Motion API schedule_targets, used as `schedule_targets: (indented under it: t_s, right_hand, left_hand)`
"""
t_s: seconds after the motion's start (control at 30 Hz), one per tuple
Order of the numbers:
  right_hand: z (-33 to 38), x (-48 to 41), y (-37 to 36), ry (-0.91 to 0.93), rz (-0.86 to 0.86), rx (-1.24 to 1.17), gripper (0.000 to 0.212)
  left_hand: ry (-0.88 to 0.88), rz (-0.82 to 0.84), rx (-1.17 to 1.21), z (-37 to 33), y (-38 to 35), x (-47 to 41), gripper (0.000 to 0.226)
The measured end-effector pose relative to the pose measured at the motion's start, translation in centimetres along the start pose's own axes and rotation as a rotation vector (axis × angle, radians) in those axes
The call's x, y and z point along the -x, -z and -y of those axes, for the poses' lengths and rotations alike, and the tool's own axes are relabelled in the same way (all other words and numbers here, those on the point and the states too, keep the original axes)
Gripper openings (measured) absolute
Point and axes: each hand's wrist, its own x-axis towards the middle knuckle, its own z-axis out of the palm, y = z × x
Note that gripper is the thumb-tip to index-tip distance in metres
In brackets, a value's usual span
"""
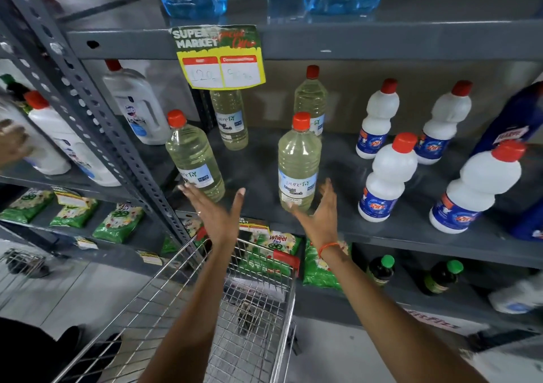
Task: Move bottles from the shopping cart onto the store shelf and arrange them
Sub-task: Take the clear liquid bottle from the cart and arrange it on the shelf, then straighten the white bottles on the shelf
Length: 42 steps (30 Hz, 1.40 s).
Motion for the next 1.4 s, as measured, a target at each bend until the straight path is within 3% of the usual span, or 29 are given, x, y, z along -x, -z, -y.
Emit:
schedule_targets:
  t_s: [0.13,0.23,0.33,0.43,0.57,0.67,0.77,0.87,1.0,1.1,1.17,1.27,1.4]
  right_hand:
    - [1.4,2.3,5.1,0.291,-0.182,-0.058,0.048]
    - [1.5,2.9,11.1,0.392,-0.322,-0.073,0.032]
    - [0.4,3.2,18.0,0.438,-0.423,-0.020,0.025]
    - [-2.0,3.0,24.3,0.420,-0.484,0.039,0.026]
    - [-5.9,2.2,30.6,0.262,-0.591,0.088,0.043]
    - [-8.7,1.5,34.2,0.103,-0.669,0.182,0.058]
    - [-10.5,1.2,36.2,0.072,-0.682,0.181,0.064]
    - [-11.1,1.2,35.8,0.115,-0.637,0.194,0.062]
    - [-10.7,1.4,32.5,0.199,-0.428,0.137,0.068]
    - [-10.5,0.2,29.7,0.112,-0.252,0.116,0.091]
    - [-10.5,-0.7,28.3,0.013,-0.184,0.075,0.101]
    - [-11.0,-1.7,26.9,-0.074,-0.149,0.024,0.091]
    - [-11.2,-2.1,26.1,-0.092,-0.261,-0.023,0.074]
  left_hand:
    - [-0.383,0.085,0.166,-6.0,-3.9,8.4,0.086]
    - [-0.564,0.122,0.242,-10.7,-7.7,14.6,0.070]
    - [-0.607,0.196,0.315,-14.8,-11.8,19.5,0.065]
    - [-0.588,0.285,0.321,-17.1,-16.1,23.3,0.069]
    - [-0.492,0.388,0.207,-17.6,-20.8,26.1,0.085]
    - [-0.433,0.402,0.163,-17.7,-23.3,27.0,0.097]
    - [-0.402,0.382,0.120,-18.1,-25.0,27.5,0.103]
    - [-0.388,0.306,0.107,-18.0,-25.5,27.5,0.099]
    - [-0.531,0.079,0.029,-16.2,-24.4,26.5,0.076]
    - [-0.407,-0.025,-0.021,-14.5,-23.1,24.5,0.091]
    - [-0.210,0.014,0.029,-13.4,-22.3,22.7,0.106]
    - [-0.016,0.178,0.134,-12.0,-21.8,20.2,0.109]
    - [-0.057,0.265,0.072,-9.9,-21.7,18.1,0.070]
